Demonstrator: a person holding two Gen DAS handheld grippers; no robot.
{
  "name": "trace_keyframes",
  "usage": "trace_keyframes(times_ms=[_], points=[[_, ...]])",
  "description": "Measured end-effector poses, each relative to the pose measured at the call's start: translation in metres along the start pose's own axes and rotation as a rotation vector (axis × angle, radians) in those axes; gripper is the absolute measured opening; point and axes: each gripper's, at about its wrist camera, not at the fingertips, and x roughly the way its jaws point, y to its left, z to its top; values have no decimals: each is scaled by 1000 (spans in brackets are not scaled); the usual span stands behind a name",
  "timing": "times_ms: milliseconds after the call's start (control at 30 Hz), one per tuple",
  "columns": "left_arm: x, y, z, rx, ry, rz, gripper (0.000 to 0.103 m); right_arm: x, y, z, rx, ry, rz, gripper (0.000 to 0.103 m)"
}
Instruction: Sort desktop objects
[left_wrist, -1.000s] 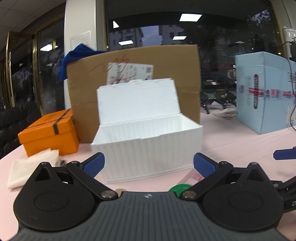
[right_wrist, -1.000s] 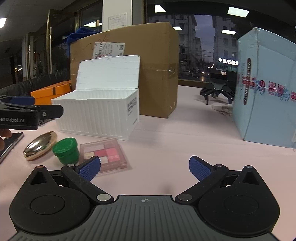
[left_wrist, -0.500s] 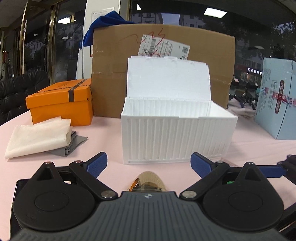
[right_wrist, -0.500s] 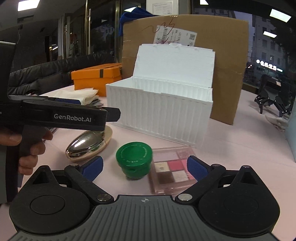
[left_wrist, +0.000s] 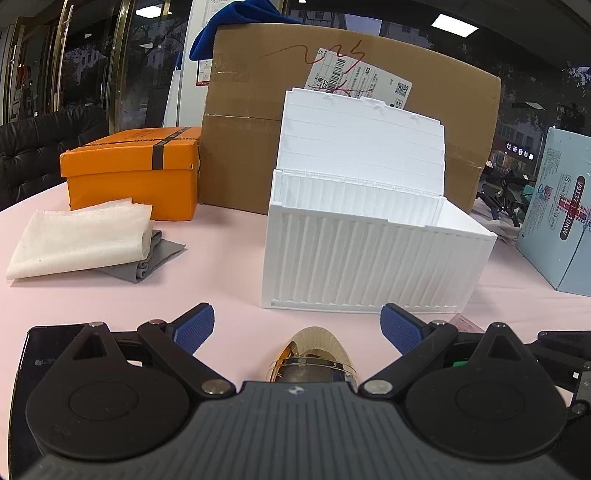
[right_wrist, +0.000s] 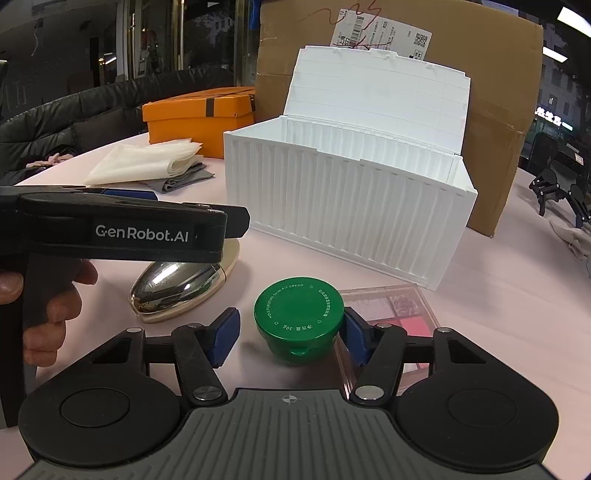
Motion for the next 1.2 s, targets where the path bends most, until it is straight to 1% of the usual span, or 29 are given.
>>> trace_keyframes(times_ms=[100,200,333,500,667,833,1000,1067,1133,1167,1200], points=[[2,2,1,-14,7,-8,97,2,-1,2,17,8,-1,57],[3,2,2,-20,14,-10,97,4,-1,3,23,14,-8,55],[5,0,5,-17,31,-7,97,4,-2,6,23,28,-19,46],[8,2,18,-22,49,-25,100,5,-1,8,11,34,-21,46],[10,2,35,-19,52,-42,100,3,-2,7,19,28,-8,46],[19,-4,60,27,48,-35,100,-1,-3,10,29,20,-7,46],[37,-12,88,58,34,-56,102,-15,-10,22,43,-12,-12,46],[51,-9,95,33,37,-33,102,-22,-15,31,59,-34,-21,46],[66,-2,98,-7,54,-18,102,-31,-24,41,81,-73,-41,46],[74,2,97,-30,67,-17,100,-35,-28,47,90,-94,-54,46],[81,7,97,-53,80,-15,97,-38,-32,53,95,-111,-67,46]])
